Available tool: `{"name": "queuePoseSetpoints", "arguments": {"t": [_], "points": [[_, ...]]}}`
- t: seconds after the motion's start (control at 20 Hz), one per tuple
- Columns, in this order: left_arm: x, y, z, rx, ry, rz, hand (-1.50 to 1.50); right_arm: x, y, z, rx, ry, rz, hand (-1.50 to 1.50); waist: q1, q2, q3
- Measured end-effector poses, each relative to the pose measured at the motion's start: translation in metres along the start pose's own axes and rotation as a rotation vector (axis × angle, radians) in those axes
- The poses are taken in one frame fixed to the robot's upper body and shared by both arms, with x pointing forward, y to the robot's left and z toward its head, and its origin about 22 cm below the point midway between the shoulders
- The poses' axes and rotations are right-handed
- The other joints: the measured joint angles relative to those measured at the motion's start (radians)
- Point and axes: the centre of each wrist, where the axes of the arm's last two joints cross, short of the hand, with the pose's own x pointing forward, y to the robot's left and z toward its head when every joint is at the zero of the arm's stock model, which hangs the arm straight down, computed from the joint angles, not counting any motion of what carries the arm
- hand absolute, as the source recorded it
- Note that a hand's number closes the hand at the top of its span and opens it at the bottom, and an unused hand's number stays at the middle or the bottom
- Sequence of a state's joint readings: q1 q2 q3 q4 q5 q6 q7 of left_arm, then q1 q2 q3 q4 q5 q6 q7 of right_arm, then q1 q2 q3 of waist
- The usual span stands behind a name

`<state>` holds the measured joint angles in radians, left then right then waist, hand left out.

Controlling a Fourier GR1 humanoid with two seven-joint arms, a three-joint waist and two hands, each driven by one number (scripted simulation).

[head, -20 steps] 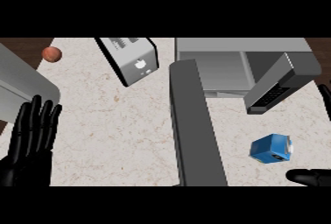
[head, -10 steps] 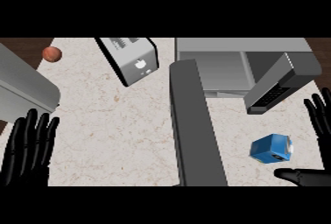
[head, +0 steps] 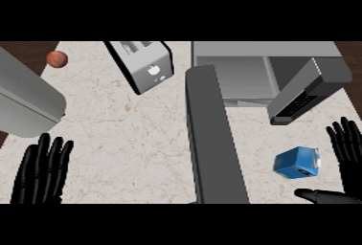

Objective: Pick up the milk, place it into the microwave and close the microwave

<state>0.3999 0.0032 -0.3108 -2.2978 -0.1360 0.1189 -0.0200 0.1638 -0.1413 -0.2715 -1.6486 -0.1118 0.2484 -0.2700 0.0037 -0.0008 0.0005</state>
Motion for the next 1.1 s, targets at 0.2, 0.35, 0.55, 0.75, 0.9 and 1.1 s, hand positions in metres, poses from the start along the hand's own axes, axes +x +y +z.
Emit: {"name": "queuePoseSetpoints", "arguments": {"t": [0.2,0.35,0.55,0.75,0.9,1.1], "points": [[0.004,0.0,0.003,-0.002,0.0,0.002,-1.5,-0.023,-0.009,0.006,-0.02,0.016,0.008,-1.5,0.0,0.0,0.0],[0.003,0.005,0.003,-0.003,-0.001,-0.001,-1.5,-0.043,-0.008,0.012,-0.03,0.033,0.01,-1.5,0.0,0.0,0.0],[0.004,0.006,0.001,0.0,0.003,0.003,-1.5,-0.066,-0.018,0.019,-0.032,0.038,0.001,-1.5,0.0,0.0,0.0],[0.006,0.004,0.006,-0.001,0.003,-0.004,-1.5,-0.088,-0.02,0.02,-0.033,0.044,-0.038,-1.5,0.002,0.0,0.0],[0.005,0.001,0.011,0.0,0.007,-0.009,-1.5,-0.105,-0.011,0.022,-0.036,0.051,-0.044,-1.5,0.003,0.0,0.0],[0.008,0.006,0.016,0.0,0.008,-0.015,-1.5,-0.123,-0.023,0.021,-0.045,0.056,-0.043,-1.5,0.006,0.001,0.0]]}}
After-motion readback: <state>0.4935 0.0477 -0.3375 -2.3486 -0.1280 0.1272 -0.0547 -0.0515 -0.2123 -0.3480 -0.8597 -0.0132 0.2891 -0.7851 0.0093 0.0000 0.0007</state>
